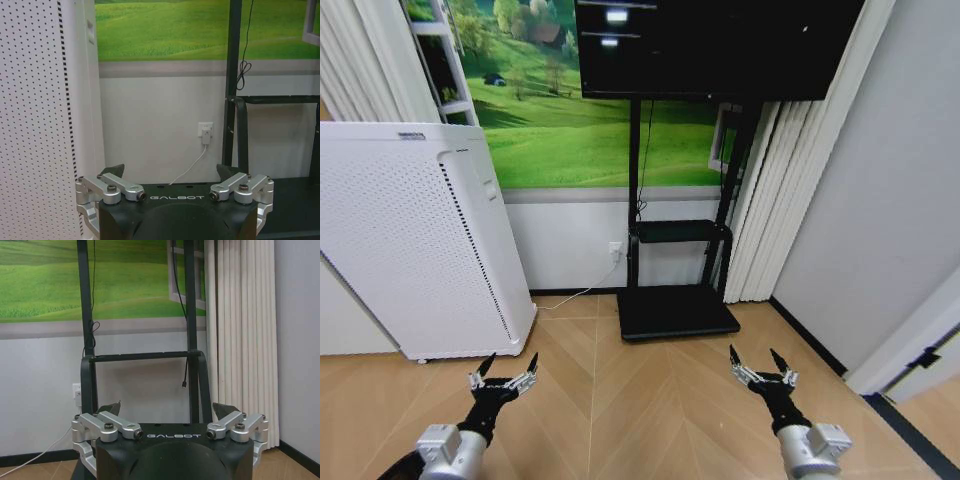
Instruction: Pick up the trash bin and place the garbage on the floor into it.
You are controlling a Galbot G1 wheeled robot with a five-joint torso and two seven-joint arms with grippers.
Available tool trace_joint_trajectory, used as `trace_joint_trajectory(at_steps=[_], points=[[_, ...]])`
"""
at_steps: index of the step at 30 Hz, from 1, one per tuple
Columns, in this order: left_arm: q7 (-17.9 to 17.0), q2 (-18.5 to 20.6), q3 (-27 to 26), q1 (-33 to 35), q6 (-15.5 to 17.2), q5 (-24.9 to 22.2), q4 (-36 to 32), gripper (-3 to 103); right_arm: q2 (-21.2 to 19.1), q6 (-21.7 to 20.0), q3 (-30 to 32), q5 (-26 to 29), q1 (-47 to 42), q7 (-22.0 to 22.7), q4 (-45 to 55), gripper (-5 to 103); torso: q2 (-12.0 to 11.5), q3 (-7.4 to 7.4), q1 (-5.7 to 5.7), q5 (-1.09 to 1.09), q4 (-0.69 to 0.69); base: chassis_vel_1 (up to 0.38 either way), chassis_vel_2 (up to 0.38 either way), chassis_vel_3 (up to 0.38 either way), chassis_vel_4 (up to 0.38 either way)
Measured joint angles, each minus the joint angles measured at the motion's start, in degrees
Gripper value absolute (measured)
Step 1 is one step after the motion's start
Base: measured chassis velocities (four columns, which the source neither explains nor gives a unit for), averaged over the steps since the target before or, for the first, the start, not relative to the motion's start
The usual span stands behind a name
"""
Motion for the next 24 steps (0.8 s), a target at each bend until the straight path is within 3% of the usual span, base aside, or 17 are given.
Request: trace_joint_trajectory(at_steps=[24], points=[[0.0, 0.0, 0.0, 0.0, 0.0, 0.0, 0.0, 100, 0.0, 0.0, 0.0, 0.0, 0.0, 0.0, 0.0, 100, 5.4, 3.8, 1.63, 0.0, 0.0, 0.0, 0.0, 0.0, 0.0]])
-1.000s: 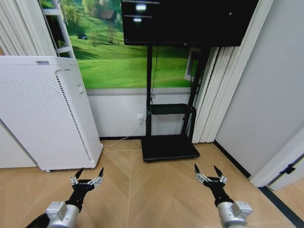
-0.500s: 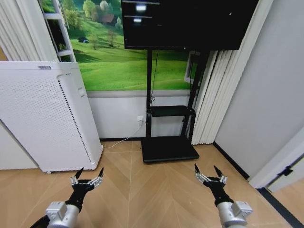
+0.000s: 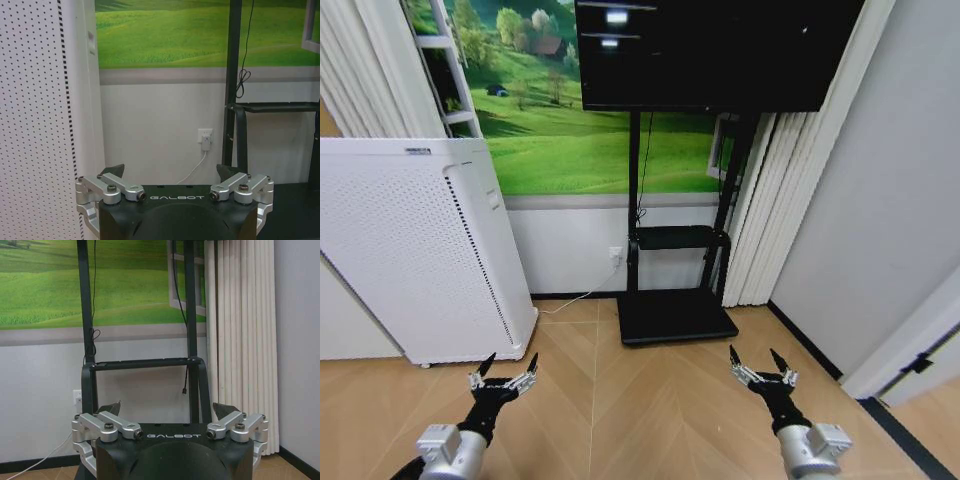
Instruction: Pick up the trash bin and place the garbage on the floor into it.
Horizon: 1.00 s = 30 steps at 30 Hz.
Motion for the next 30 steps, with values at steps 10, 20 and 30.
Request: trace_joint_trajectory(at_steps=[10, 20, 30], points=[[0.0, 0.0, 0.0, 0.0, 0.0, 0.0, 0.0, 100, 0.0, 0.0, 0.0, 0.0, 0.0, 0.0, 0.0, 100, 2.5, 1.64, 0.87, 0.0, 0.0, 0.0, 0.0, 0.0, 0.0], [0.0, 0.0, 0.0, 0.0, 0.0, 0.0, 0.0, 100, 0.0, 0.0, 0.0, 0.0, 0.0, 0.0, 0.0, 100, 3.9, 2.48, 1.38, 0.0, 0.0, 0.0, 0.0, 0.0, 0.0], [0.0, 0.0, 0.0, 0.0, 0.0, 0.0, 0.0, 100, 0.0, 0.0, 0.0, 0.0, 0.0, 0.0, 0.0, 100, 6.7, 4.31, 2.39, 0.0, 0.0, 0.0, 0.0, 0.0, 0.0]])
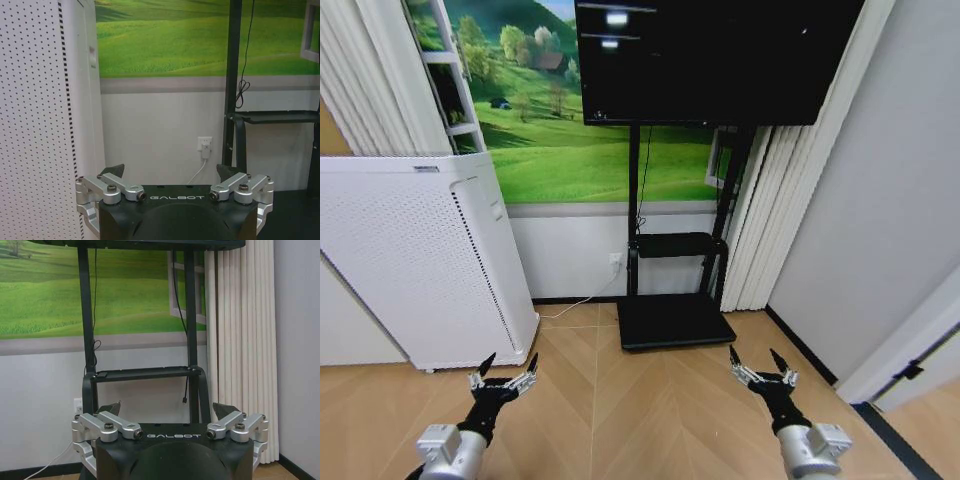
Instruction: Pick up the trash bin and place the garbage on the floor into it.
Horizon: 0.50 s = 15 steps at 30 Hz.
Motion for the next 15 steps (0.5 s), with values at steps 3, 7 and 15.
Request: trace_joint_trajectory(at_steps=[3, 7, 15], points=[[0.0, 0.0, 0.0, 0.0, 0.0, 0.0, 0.0, 100, 0.0, 0.0, 0.0, 0.0, 0.0, 0.0, 0.0, 100, 0.8, 0.48, 0.36, 0.0, 0.0, 0.0, 0.0, 0.0, 0.0], [0.0, 0.0, 0.0, 0.0, 0.0, 0.0, 0.0, 100, 0.0, 0.0, 0.0, 0.0, 0.0, 0.0, 0.0, 100, 2.0, 1.21, 0.83, 0.0, 0.0, 0.0, 0.0, 0.0, 0.0], [0.0, 0.0, 0.0, 0.0, 0.0, 0.0, 0.0, 100, 0.0, 0.0, 0.0, 0.0, 0.0, 0.0, 0.0, 100, 4.0, 2.41, 1.55, 0.0, 0.0, 0.0, 0.0, 0.0, 0.0]])
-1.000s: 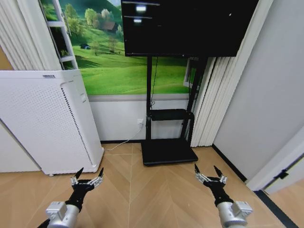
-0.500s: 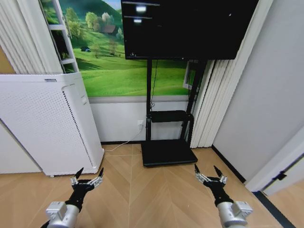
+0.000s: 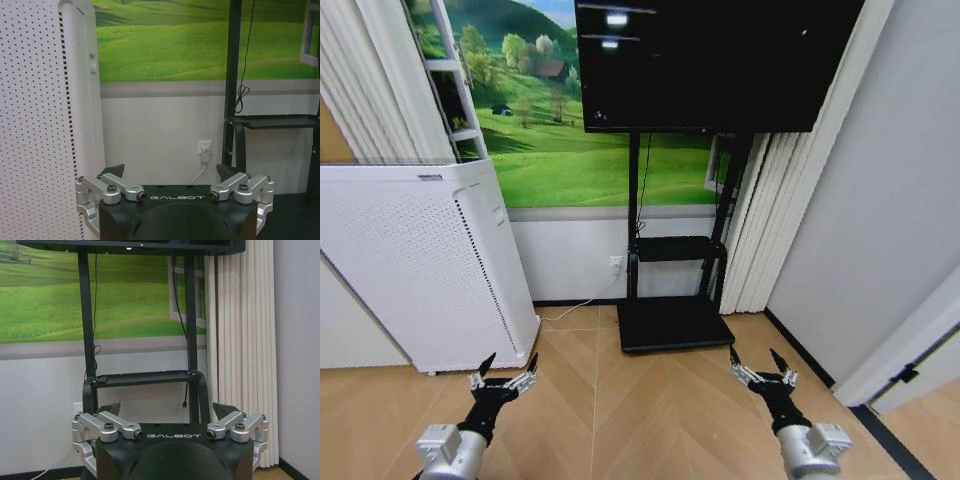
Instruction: Pick up the trash bin and place the garbage on the floor into it.
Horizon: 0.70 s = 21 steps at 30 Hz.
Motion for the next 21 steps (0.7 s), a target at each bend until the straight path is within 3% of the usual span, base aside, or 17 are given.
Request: trace_joint_trajectory(at_steps=[21], points=[[0.0, 0.0, 0.0, 0.0, 0.0, 0.0, 0.0, 100, 0.0, 0.0, 0.0, 0.0, 0.0, 0.0, 0.0, 100, 5.1, 3.06, 2.03, 0.0, 0.0, 0.022, 0.022, -0.021, -0.022]])
